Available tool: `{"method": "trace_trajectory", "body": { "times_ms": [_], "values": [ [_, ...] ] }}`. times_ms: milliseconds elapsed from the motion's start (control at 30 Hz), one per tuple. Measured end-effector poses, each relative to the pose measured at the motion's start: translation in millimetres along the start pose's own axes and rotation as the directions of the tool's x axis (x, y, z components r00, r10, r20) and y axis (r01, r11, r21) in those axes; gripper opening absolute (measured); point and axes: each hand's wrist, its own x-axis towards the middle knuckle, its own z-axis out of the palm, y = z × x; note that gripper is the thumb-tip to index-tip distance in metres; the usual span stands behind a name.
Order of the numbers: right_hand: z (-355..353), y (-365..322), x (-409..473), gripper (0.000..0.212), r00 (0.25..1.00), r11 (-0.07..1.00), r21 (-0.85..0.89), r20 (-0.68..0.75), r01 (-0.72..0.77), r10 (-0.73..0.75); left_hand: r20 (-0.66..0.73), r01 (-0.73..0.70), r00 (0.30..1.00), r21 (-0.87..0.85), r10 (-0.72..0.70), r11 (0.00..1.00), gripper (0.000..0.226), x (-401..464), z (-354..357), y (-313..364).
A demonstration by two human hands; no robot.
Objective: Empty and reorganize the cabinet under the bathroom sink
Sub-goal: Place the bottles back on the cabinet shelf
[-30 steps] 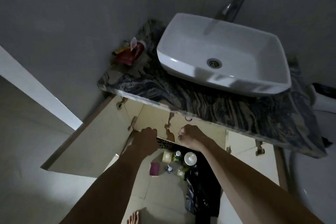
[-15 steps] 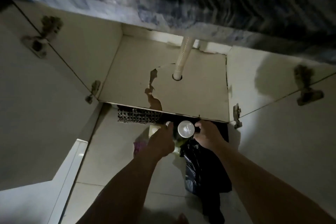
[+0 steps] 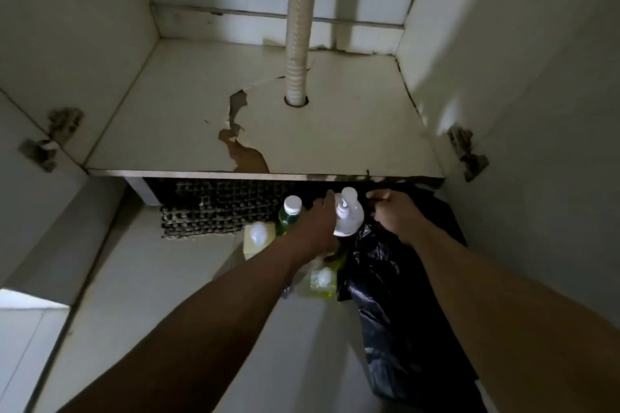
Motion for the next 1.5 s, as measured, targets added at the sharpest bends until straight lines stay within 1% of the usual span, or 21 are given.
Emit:
{"method": "trace_trajectory", "body": {
  "times_ms": [33, 100, 167, 200, 300, 367, 433, 533, 600, 667, 733, 800, 833, 933, 1000, 1067, 1133, 1200, 1300, 1400, 1500],
  "values": [
    [-1, 1, 1, 0.036, 0.998, 1.0, -0.02, 0.059, -0.014, 0.015, -0.019, -0.005, 1.0, -0.001, 0.005, 1.0, 0.098, 3, 5, -2],
    [-4, 2, 1, 0.056, 0.983, 0.993, -0.118, 0.18, -0.007, 0.028, -0.05, 0.006, 0.999, -0.044, -0.008, 0.999, 0.102, 8, 12, -4],
    [-3, 3, -3, 0.071, 0.967, 0.965, -0.253, 0.254, 0.068, -0.002, -0.049, 0.035, 0.998, -0.062, -0.038, 0.997, 0.101, 10, 16, -5],
    [-2, 3, -5, 0.073, 0.959, 0.95, -0.292, 0.282, 0.112, -0.027, -0.047, 0.053, 0.997, -0.052, -0.056, 0.997, 0.1, 10, 17, -6],
    [2, 1, -12, 0.073, 0.947, 0.938, -0.3, 0.311, 0.176, -0.078, -0.026, 0.085, 0.996, -0.027, -0.086, 0.996, 0.104, 8, 19, -3],
    [4, 2, -13, 0.074, 0.943, 0.929, -0.31, 0.317, 0.201, -0.098, -0.023, 0.114, 0.993, -0.049, -0.115, 0.992, 0.105, 8, 19, -1],
    [8, 1, -18, 0.072, 0.934, 0.907, -0.34, 0.33, 0.25, -0.134, -0.046, 0.159, 0.985, -0.105, -0.165, 0.982, 0.1, 9, 18, 2],
    [14, 5, -14, 0.069, 0.932, 0.898, -0.345, 0.327, 0.274, -0.159, -0.062, 0.208, 0.974, -0.158, -0.22, 0.965, 0.095, 15, 15, 5],
    [17, 8, -8, 0.062, 0.928, 0.888, -0.353, 0.328, 0.295, -0.177, -0.043, 0.228, 0.97, -0.169, -0.238, 0.959, 0.093, 18, 11, 5],
    [21, 15, -4, 0.059, 0.932, 0.878, -0.366, 0.303, 0.307, -0.2, -0.014, 0.235, 0.97, -0.196, -0.243, 0.952, 0.084, 17, 7, 3],
    [24, 21, -1, 0.057, 0.932, 0.878, -0.357, 0.289, 0.318, -0.22, -0.009, 0.22, 0.974, -0.197, -0.226, 0.956, 0.071, 15, 4, 1],
    [20, 24, 0, 0.05, 0.92, 0.884, -0.319, 0.307, 0.342, -0.245, 0.009, 0.202, 0.979, -0.206, -0.205, 0.957, 0.055, 15, 1, 2],
    [15, 23, -1, 0.051, 0.918, 0.892, -0.294, 0.307, 0.344, -0.252, 0.016, 0.195, 0.98, -0.227, -0.197, 0.954, 0.048, 18, -1, 3],
    [-8, 15, -17, 0.056, 0.91, 0.922, -0.163, 0.292, 0.35, -0.294, 0.018, 0.153, 0.988, -0.281, -0.154, 0.947, 0.037, 18, -18, 13],
    [-26, 4, -35, 0.056, 0.912, 0.931, -0.067, 0.239, 0.358, -0.334, -0.009, 0.106, 0.993, -0.31, -0.114, 0.945, 0.033, 13, -38, 23],
    [-47, -10, -52, 0.059, 0.911, 0.922, -0.039, 0.176, 0.386, -0.374, -0.047, 0.045, 0.997, -0.342, -0.065, 0.939, 0.033, 10, -63, 33],
    [-67, -25, -65, 0.063, 0.912, 0.918, -0.011, 0.124, 0.395, -0.391, -0.076, -0.023, 0.997, -0.359, -0.005, 0.933, 0.038, 3, -91, 46],
    [-81, -39, -73, 0.063, 0.895, 0.898, 0.052, 0.071, 0.437, -0.439, -0.112, -0.061, 0.993, -0.34, 0.024, 0.938, 0.047, -5, -115, 58],
    [-97, -55, -80, 0.061, 0.853, 0.847, 0.12, 0.002, 0.518, -0.522, -0.192, -0.093, 0.981, -0.301, 0.035, 0.949, 0.045, -11, -143, 71],
    [-100, -66, -78, 0.057, 0.835, 0.818, 0.18, -0.034, 0.546, -0.55, -0.172, -0.108, 0.984, -0.421, 0.038, 0.901, 0.068, -9, -154, 75],
    [-96, -67, -70, 0.055, 0.813, 0.792, 0.193, -0.069, 0.579, -0.578, -0.175, -0.131, 0.983, -0.502, 0.048, 0.855, 0.063, 2, -153, 77]
  ]
}}
